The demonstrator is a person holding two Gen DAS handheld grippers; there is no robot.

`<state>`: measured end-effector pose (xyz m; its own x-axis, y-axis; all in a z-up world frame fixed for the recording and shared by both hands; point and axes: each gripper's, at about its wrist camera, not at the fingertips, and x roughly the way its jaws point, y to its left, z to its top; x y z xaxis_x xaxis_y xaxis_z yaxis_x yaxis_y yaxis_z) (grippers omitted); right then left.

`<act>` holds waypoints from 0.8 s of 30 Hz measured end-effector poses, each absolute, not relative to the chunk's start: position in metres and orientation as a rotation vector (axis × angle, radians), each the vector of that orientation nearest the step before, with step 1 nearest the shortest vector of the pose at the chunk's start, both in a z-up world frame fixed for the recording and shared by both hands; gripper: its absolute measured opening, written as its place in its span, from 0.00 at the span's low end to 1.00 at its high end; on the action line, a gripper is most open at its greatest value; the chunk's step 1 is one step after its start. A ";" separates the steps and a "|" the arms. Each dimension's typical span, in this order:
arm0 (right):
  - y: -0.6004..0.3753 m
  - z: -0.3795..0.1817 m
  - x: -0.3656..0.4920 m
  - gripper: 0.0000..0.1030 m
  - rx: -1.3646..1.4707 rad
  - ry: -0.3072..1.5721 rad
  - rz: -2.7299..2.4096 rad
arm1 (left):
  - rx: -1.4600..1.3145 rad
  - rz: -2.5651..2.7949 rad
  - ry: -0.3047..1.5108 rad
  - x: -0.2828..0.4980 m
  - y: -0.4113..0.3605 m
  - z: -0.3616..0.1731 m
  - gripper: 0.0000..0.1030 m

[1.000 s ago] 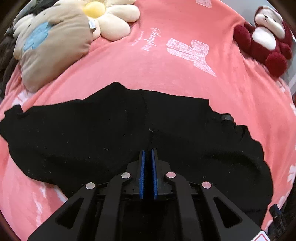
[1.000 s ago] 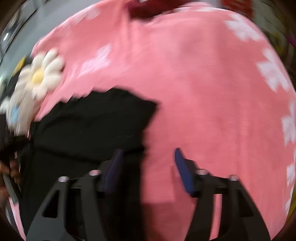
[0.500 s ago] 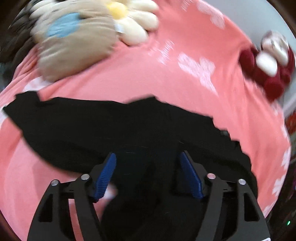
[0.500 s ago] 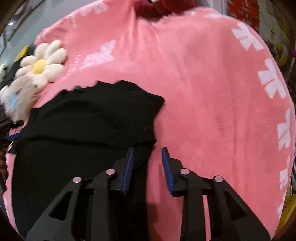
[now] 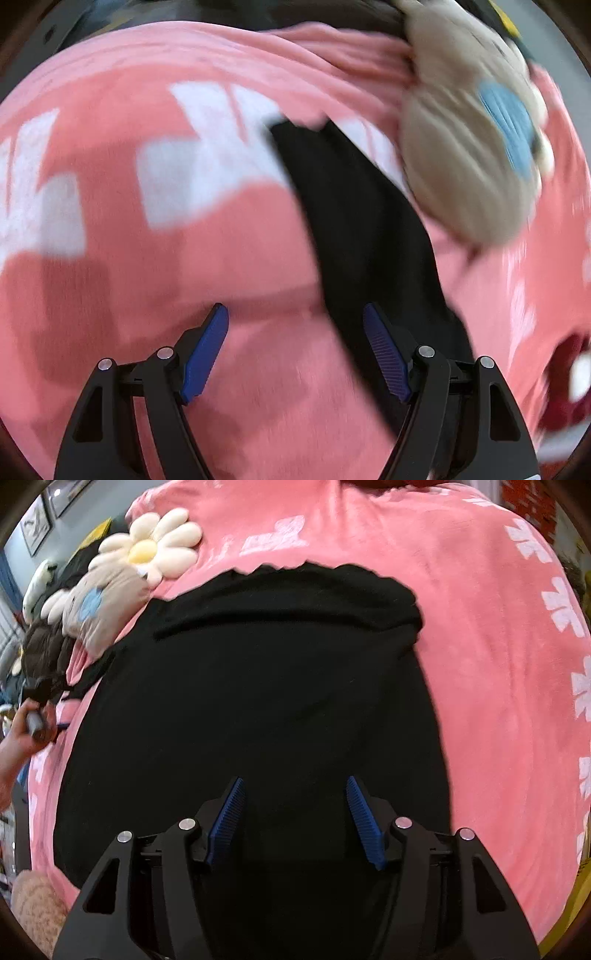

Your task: Fold small clothes

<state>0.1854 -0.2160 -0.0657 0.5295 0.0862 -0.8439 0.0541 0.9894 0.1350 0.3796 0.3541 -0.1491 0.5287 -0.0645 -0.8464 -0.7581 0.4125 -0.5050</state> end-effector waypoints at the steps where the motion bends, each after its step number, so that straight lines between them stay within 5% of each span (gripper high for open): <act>1: -0.212 -0.067 0.185 0.54 0.155 1.024 0.029 | -1.123 0.541 0.912 0.382 0.364 -0.152 0.72; 8: -0.194 -0.069 0.189 0.57 0.144 1.037 0.042 | -1.138 0.633 0.929 0.405 0.375 -0.151 0.71; 10: -0.192 -0.070 0.190 0.58 0.154 1.040 0.046 | -1.053 0.689 0.971 0.406 0.364 -0.148 0.52; 14: -0.190 -0.071 0.188 0.62 0.168 1.038 0.058 | -0.930 0.699 0.995 0.415 0.355 -0.136 0.39; 24: -0.196 -0.071 0.183 0.62 0.190 1.032 0.052 | -0.927 0.624 1.074 0.442 0.369 -0.131 0.44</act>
<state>0.1831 -0.1961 -0.0714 0.5131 0.1326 -0.8480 0.0462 0.9823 0.1815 0.4418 0.3692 -0.1308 0.3715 -0.0033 -0.9284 -0.8084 0.4907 -0.3252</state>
